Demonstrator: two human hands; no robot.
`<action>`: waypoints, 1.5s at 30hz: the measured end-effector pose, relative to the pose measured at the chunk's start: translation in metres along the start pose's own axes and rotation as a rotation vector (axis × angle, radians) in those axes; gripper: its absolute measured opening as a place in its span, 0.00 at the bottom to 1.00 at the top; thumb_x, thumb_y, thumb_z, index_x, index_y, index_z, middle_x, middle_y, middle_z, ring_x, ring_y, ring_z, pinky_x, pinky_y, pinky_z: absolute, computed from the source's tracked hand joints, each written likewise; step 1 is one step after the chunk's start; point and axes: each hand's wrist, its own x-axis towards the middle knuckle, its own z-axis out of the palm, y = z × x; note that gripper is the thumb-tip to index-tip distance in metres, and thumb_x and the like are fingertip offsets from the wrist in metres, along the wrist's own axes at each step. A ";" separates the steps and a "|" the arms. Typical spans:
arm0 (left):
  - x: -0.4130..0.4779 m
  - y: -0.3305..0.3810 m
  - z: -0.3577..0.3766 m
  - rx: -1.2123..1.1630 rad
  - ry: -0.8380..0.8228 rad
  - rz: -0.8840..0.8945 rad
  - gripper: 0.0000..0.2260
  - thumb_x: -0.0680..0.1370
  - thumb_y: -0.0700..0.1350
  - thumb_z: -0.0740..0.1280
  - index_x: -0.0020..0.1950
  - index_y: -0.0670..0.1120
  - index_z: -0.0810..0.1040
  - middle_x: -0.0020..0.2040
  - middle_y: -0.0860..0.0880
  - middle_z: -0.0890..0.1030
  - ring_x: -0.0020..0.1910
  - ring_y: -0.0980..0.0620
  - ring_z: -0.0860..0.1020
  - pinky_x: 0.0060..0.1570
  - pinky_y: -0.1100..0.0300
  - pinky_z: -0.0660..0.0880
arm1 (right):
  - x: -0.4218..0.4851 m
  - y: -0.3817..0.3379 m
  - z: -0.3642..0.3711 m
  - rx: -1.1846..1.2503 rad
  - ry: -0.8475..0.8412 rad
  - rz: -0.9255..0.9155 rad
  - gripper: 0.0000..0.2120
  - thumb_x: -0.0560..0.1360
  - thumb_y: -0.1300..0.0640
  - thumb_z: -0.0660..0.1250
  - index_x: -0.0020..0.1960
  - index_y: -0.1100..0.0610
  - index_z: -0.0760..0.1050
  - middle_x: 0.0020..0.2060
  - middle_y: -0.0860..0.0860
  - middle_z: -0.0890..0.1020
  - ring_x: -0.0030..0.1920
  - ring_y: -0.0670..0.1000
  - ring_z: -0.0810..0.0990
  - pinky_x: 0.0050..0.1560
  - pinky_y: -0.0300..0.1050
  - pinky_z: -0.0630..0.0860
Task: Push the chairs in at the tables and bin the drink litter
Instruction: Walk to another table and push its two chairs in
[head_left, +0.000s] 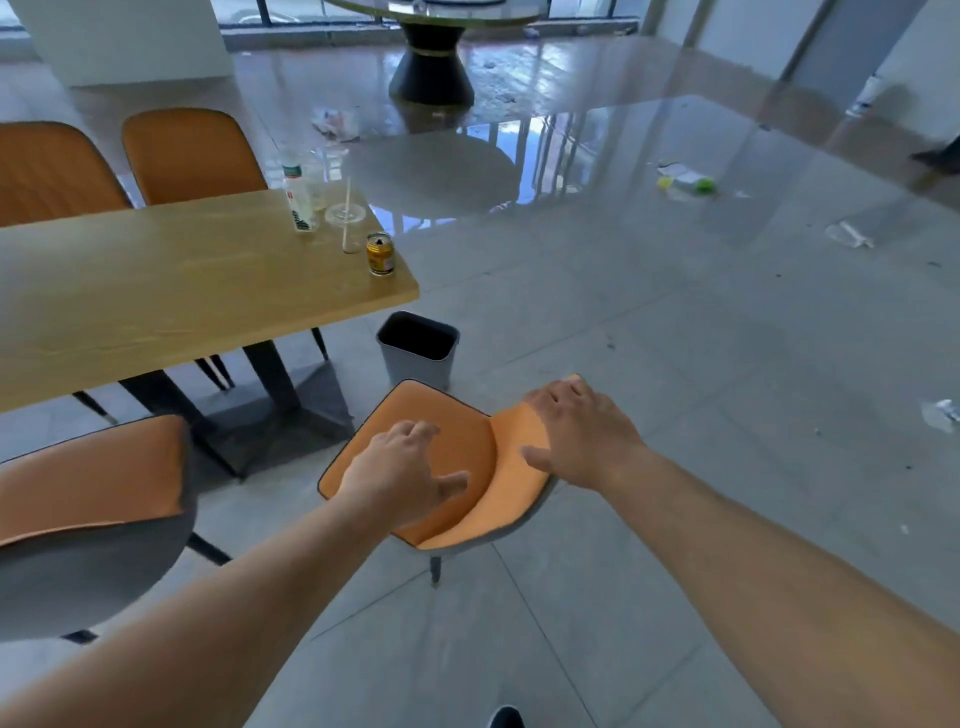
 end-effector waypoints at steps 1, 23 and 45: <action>0.006 0.014 0.004 -0.005 0.000 -0.014 0.41 0.70 0.76 0.68 0.78 0.59 0.64 0.77 0.52 0.70 0.71 0.47 0.72 0.59 0.49 0.77 | 0.002 0.021 -0.001 -0.007 -0.010 0.009 0.33 0.77 0.35 0.67 0.74 0.53 0.67 0.70 0.56 0.73 0.70 0.60 0.69 0.66 0.58 0.71; 0.114 0.147 0.130 -0.206 -0.268 -0.428 0.46 0.62 0.80 0.68 0.75 0.64 0.63 0.69 0.55 0.75 0.56 0.51 0.79 0.51 0.52 0.80 | 0.125 0.177 0.073 -0.130 -0.438 -0.554 0.39 0.70 0.38 0.66 0.80 0.43 0.61 0.76 0.49 0.70 0.76 0.57 0.65 0.76 0.62 0.62; 0.048 0.007 0.123 -0.074 -0.162 -0.775 0.15 0.79 0.48 0.66 0.62 0.64 0.72 0.54 0.53 0.76 0.56 0.45 0.76 0.64 0.22 0.66 | 0.152 -0.010 0.125 -0.075 -0.487 -0.574 0.17 0.80 0.53 0.67 0.68 0.44 0.72 0.57 0.51 0.74 0.64 0.60 0.69 0.56 0.74 0.77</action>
